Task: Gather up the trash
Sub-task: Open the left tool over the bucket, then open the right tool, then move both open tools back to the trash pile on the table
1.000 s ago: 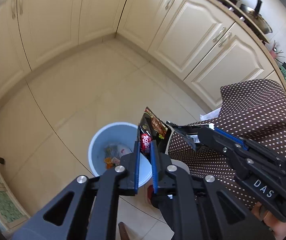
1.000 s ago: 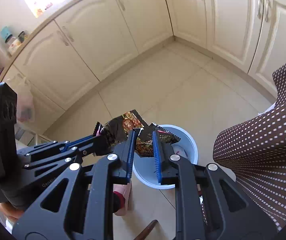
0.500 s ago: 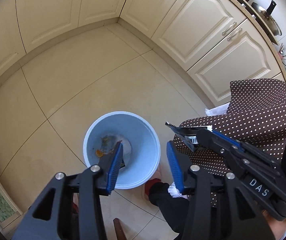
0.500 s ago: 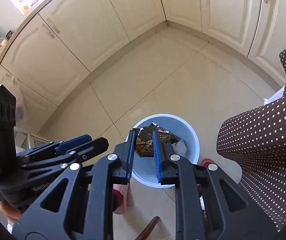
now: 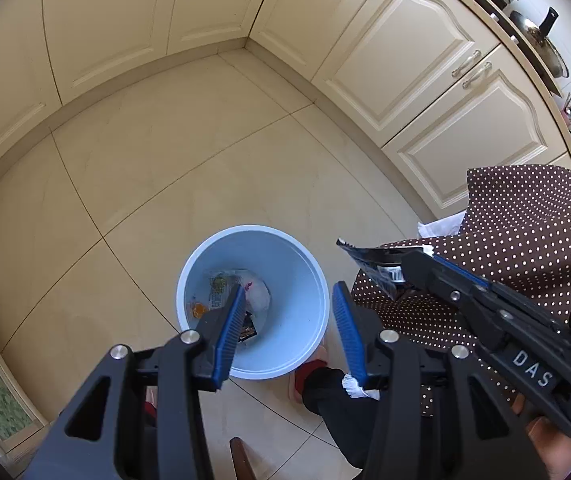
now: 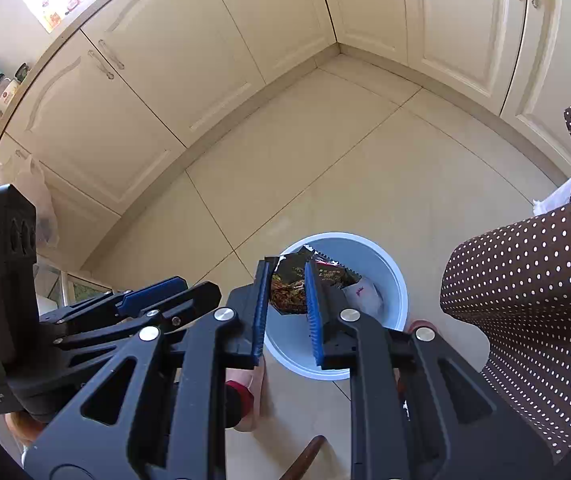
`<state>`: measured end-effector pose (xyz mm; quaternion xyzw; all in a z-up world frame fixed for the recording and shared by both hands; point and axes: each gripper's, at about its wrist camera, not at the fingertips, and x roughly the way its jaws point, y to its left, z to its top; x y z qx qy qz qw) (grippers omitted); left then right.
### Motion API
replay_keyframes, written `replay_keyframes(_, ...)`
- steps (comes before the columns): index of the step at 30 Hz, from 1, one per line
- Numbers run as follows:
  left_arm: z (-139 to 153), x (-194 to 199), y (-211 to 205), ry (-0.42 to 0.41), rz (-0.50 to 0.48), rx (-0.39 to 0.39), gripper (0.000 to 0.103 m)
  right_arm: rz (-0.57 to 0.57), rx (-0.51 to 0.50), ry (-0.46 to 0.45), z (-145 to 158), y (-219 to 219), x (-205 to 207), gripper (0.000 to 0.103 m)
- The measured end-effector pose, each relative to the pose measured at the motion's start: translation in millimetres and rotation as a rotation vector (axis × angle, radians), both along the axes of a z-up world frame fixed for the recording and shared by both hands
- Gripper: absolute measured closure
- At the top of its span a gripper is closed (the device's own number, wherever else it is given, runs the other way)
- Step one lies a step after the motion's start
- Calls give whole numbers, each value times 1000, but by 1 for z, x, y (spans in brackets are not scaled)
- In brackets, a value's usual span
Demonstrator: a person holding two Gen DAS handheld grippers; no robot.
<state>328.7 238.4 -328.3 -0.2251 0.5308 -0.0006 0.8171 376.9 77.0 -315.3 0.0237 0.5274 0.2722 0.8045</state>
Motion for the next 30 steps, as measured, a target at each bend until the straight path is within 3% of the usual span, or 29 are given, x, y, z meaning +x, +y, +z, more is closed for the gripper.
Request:
replay_keyframes(5, 1, 0, 1, -3, 2, 0, 58, -9, 8, -21, 3, 1, -1, 77)
replay_keyframes(15, 16, -6, -4, -26, -12, 14, 58, -25, 13, -48, 19, -12, -9, 77)
replay_keyframes(19, 45, -15, -19, -75, -34, 40, 58, -42, 13, -85, 40, -30, -21, 77)
replay_keyframes(25, 108, -31, -63, -189, -115, 86, 56, -115, 16, -216, 104, -86, -55, 76)
replay_keyframes(27, 133, -37, -85, -234, -153, 95, 54, -143, 13, -267, 126, -105, -68, 69)
replay_keyframes(29, 157, -43, -108, -278, -195, 112, 53, -183, 10, -344, 155, -133, -88, 51)
replay_keyframes(30, 167, -47, -119, -297, -214, 120, 51, -200, 5, -375, 165, -145, -97, 51)
